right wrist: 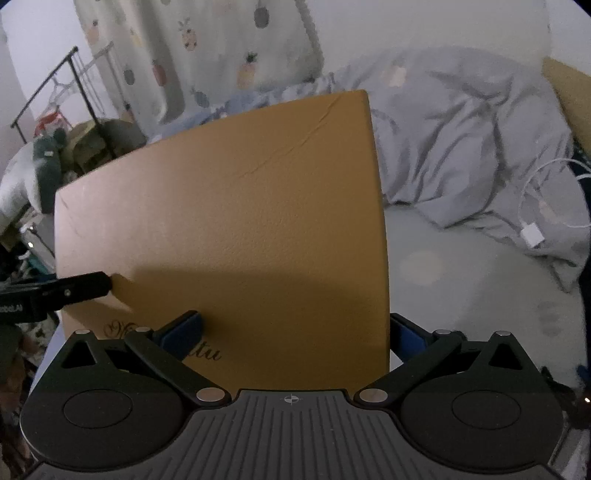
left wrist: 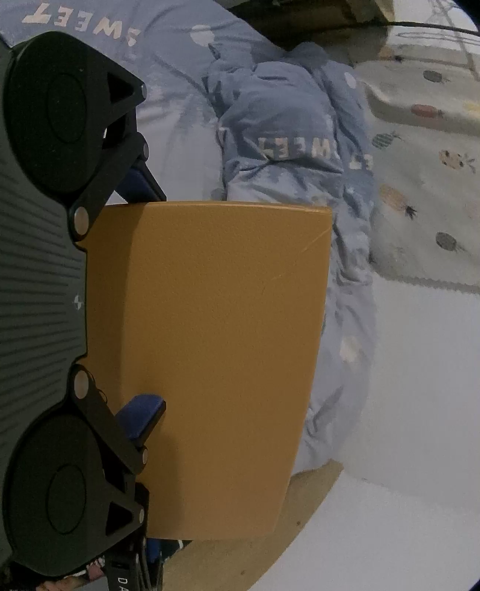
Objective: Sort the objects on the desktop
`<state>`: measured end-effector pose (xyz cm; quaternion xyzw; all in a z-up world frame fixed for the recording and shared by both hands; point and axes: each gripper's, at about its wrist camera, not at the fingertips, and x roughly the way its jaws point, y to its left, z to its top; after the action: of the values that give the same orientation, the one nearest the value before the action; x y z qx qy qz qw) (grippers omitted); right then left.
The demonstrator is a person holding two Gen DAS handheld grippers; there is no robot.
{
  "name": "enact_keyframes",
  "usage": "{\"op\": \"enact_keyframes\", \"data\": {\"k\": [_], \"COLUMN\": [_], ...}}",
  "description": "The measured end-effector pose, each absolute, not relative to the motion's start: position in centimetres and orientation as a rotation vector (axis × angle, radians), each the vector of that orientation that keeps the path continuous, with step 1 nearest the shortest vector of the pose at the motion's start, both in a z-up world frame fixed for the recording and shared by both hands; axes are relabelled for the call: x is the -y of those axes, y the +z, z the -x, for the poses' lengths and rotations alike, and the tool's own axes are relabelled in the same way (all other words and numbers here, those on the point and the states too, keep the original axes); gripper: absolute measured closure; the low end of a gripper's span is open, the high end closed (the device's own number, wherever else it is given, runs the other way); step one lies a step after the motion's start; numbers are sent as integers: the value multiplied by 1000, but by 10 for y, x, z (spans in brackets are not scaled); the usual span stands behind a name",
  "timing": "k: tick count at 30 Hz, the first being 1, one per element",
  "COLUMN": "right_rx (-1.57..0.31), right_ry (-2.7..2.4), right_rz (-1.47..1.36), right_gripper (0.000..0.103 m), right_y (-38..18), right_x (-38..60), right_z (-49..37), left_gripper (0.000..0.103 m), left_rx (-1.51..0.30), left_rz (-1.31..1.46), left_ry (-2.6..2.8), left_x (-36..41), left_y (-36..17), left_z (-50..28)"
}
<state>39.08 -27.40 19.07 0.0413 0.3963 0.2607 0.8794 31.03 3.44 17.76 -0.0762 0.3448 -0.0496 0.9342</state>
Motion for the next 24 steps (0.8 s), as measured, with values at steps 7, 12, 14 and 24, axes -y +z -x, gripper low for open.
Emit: {"op": "enact_keyframes", "data": {"k": [7,12,14,24], "right_rx": [-803,-796,-795,-832], "right_ry": [534,532,532,567], "right_rz": [-87,-81,-83,-104], "right_gripper": [0,0,0,0], "right_y": [212,218,217,195], "right_x": [298,308,311,312], "right_z": [-337,-300,-287,-222], "left_gripper": [0,0,0,0], "left_rx": [-681,-685,-687,-718], "left_rz": [137,138,135,109], "left_ry": [-117,-119,-116,-87], "left_x": [-22,-18,-18,-23], "left_y": [195,198,197,184], "left_z": [-265,-237,-225,-170]}}
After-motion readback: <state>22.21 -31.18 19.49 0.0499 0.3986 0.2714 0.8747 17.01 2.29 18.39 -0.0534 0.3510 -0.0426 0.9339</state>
